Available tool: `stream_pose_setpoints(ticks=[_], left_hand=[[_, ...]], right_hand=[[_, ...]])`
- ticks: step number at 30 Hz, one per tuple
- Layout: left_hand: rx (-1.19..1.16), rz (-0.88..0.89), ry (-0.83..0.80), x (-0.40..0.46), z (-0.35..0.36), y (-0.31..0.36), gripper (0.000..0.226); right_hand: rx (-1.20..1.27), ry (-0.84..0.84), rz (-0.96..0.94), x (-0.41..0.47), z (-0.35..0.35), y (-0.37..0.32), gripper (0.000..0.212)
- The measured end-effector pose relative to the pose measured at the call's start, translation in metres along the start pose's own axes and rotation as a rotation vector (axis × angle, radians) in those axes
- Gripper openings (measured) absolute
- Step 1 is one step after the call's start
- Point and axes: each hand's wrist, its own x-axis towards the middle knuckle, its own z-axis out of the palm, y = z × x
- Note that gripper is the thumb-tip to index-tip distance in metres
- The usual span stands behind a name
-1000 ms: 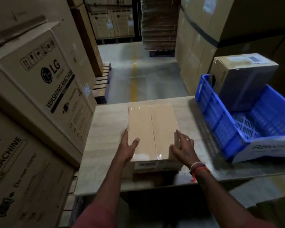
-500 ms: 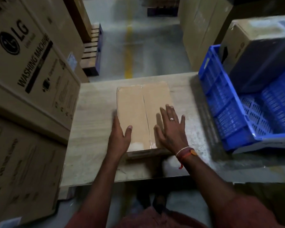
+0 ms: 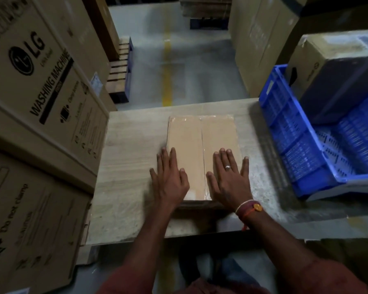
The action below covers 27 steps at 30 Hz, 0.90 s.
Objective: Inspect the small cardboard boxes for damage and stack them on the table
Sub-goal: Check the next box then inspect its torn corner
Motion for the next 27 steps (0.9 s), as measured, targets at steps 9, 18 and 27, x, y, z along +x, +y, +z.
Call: stream_pose_setpoints(ticks=[9,18,27], left_hand=[[0.279,0.199,-0.035,0.008,0.025,0.025,0.067],[0.253,0.093,-0.028,0.021,0.008,0.047,0.067],[0.289,0.111,-0.025,0.033,0.026,0.044,0.066]], right_hand=[[-0.014,-0.068,-0.082,0.034,0.003,0.018,0.068],[0.019,-0.143,-0.091,0.101,-0.002,0.031,0.070],[0.042,-0.233,-0.097,0.107,0.003,0.039,0.070]])
